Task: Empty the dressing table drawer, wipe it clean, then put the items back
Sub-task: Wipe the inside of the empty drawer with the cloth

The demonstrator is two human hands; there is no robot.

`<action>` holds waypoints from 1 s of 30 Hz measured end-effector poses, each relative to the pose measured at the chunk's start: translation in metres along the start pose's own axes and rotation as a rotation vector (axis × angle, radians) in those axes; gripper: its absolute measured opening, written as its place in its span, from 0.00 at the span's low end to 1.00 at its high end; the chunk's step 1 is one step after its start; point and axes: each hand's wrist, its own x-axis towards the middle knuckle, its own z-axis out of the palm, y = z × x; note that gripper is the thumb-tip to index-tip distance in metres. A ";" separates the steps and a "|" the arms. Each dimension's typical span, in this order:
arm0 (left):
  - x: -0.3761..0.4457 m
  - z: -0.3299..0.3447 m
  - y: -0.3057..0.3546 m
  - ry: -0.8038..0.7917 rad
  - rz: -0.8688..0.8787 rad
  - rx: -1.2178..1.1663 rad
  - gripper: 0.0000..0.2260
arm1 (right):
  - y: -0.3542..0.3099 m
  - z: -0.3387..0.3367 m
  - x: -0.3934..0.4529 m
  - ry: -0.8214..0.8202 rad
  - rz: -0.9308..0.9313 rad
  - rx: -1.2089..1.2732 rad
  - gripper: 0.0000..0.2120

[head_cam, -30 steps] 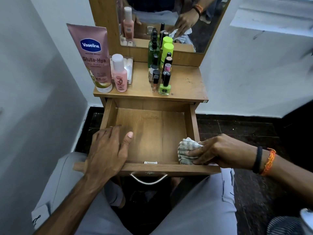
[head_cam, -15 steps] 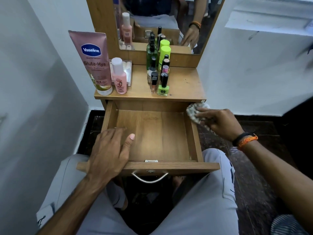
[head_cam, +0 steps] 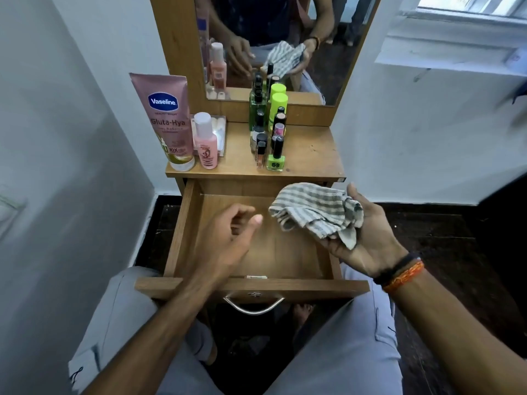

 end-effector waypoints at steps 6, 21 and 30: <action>0.018 0.016 0.029 -0.244 -0.468 -0.858 0.15 | 0.015 0.008 0.009 -0.120 0.099 -0.077 0.38; 0.025 0.028 0.042 -0.358 -0.481 -1.170 0.21 | 0.042 0.046 -0.001 0.115 -0.548 -1.656 0.28; 0.035 0.042 0.050 -0.372 -0.525 -1.191 0.16 | 0.011 0.023 0.015 0.284 -0.413 -0.795 0.25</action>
